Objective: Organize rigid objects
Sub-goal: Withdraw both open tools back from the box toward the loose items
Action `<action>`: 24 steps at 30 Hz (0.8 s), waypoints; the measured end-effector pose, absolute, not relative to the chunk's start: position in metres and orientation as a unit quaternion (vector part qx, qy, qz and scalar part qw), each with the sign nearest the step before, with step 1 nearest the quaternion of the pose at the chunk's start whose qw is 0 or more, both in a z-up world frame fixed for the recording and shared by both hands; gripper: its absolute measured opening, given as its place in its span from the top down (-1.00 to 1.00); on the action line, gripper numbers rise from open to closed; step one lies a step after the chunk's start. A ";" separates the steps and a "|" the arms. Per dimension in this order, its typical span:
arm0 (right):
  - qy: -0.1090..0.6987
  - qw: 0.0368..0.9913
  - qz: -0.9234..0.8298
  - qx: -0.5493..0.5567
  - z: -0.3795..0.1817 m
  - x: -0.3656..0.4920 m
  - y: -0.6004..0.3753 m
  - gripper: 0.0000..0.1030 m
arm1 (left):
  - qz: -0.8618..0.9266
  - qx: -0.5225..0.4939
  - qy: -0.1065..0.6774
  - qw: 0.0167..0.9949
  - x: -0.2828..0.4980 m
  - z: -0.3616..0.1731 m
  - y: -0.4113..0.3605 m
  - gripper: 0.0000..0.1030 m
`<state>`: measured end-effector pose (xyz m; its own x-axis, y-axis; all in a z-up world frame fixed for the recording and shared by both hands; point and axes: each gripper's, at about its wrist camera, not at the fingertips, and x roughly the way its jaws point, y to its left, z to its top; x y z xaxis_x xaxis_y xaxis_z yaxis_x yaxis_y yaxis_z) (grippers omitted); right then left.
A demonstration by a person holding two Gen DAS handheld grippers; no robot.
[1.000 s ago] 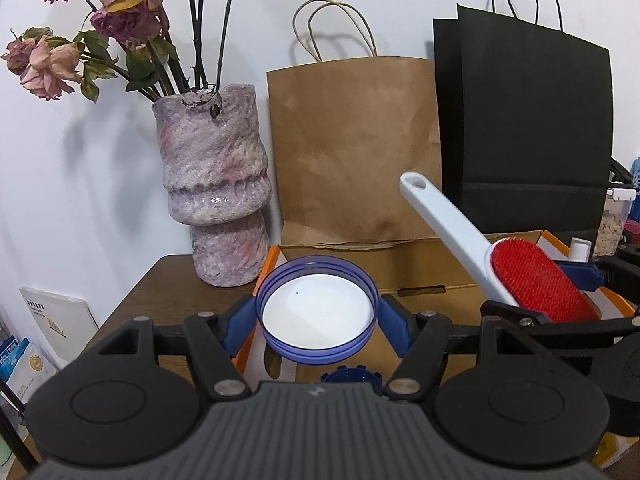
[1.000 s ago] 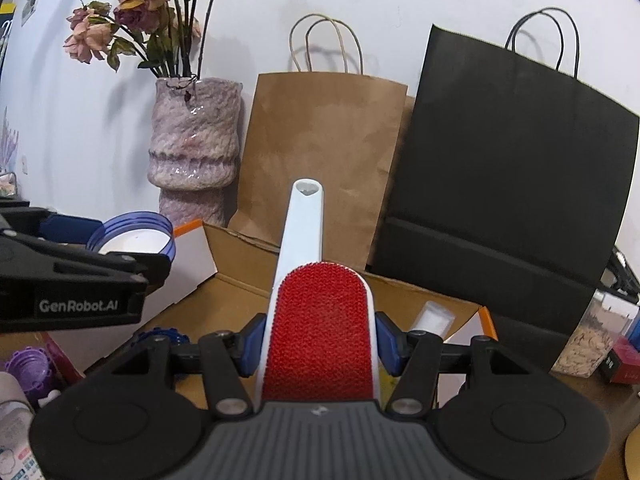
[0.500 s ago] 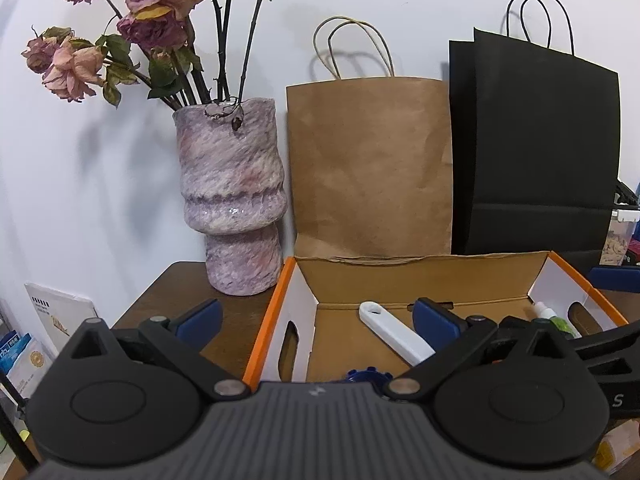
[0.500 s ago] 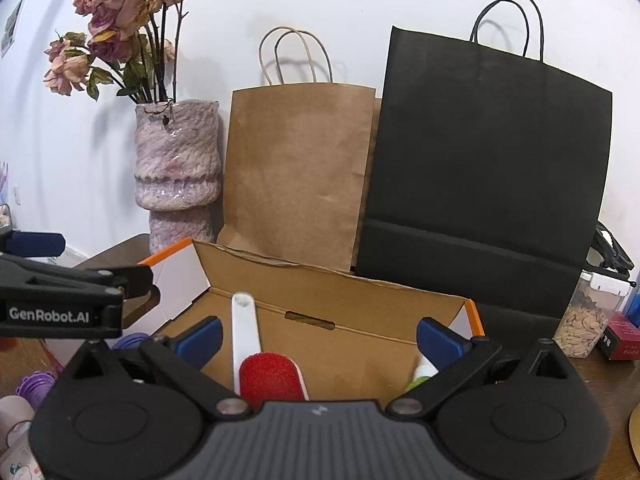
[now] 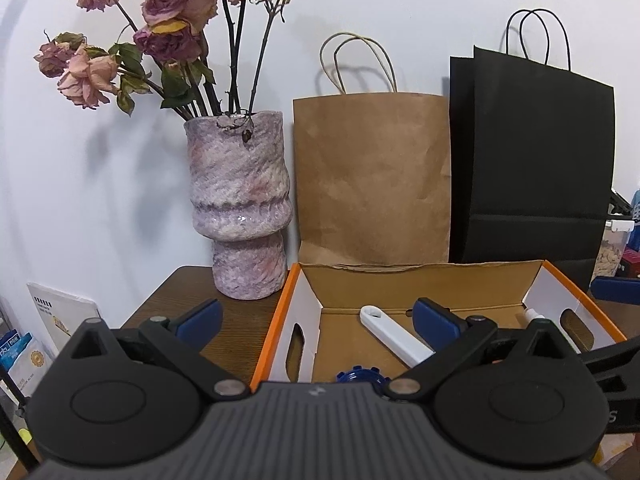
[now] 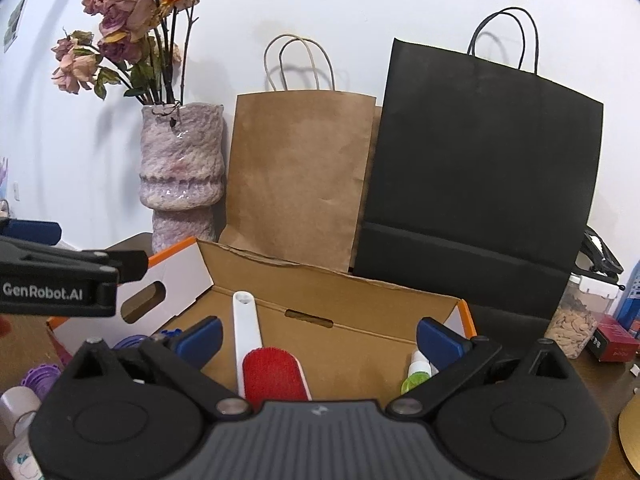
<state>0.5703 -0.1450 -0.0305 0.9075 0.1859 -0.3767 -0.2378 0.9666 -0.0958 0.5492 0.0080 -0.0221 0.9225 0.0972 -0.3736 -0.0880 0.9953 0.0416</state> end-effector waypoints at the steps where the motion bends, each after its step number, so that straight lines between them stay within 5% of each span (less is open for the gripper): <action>1: 0.185 0.974 0.109 -0.072 -0.031 0.568 -0.145 -1.00 | 0.048 0.012 0.190 0.981 0.547 -0.021 0.008 -1.00; 24: 0.180 0.976 0.106 -0.068 -0.033 0.486 -0.166 -1.00 | 0.053 0.013 0.189 0.980 0.474 -0.021 0.005 -1.00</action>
<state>0.4859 -0.1658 -0.0330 0.9126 0.1828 -0.3658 -0.2317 0.9682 -0.0944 0.4739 0.0050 -0.0208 0.9230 0.1090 -0.3691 -0.0993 0.9940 0.0453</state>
